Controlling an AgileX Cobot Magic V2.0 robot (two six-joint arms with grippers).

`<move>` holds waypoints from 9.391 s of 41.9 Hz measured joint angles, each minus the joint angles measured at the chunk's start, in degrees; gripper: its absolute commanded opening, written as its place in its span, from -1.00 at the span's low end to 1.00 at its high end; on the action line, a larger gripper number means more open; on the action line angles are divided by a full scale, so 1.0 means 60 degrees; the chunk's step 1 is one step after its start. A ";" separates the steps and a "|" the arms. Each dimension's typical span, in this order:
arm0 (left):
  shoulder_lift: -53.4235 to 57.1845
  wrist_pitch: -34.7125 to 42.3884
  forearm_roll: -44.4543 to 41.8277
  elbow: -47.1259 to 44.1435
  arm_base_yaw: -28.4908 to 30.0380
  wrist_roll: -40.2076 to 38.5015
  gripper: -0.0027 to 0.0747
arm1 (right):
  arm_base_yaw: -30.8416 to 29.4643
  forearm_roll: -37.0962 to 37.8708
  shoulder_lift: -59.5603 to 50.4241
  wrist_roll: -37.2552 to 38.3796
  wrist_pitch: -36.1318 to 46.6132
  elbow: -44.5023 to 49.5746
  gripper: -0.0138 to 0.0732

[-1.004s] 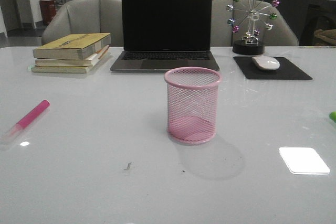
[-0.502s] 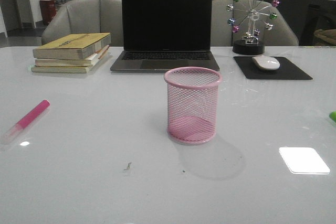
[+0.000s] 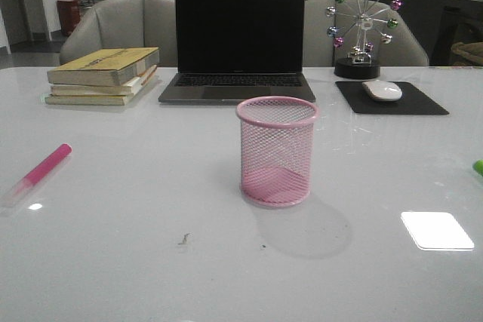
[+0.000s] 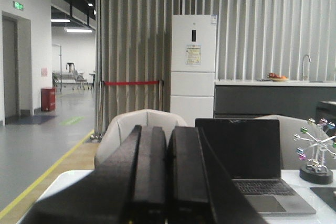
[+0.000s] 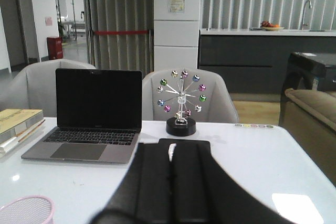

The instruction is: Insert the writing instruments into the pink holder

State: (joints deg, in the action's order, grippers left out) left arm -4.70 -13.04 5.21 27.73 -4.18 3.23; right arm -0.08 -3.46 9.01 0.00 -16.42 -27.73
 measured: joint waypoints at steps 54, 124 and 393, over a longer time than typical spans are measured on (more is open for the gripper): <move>-0.6786 -0.4257 -0.0410 0.1664 -0.2185 0.0143 0.49 | -0.0348 0.0034 0.9299 0.0261 -0.4661 -0.2190 0.63; -0.7252 -0.3346 0.0107 0.1664 -0.5779 0.0176 0.49 | -0.0504 0.0479 1.7504 0.0328 -0.4273 -0.8076 0.22; -1.9149 -0.5040 -0.0421 0.9523 -0.0770 0.0101 -0.70 | 0.4809 0.1051 0.5038 0.0343 -0.3397 -0.1460 0.39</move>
State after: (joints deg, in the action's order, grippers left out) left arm -119.60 -43.28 2.68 84.86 -8.80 3.83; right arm 28.77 2.84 39.24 2.06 -36.80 -36.49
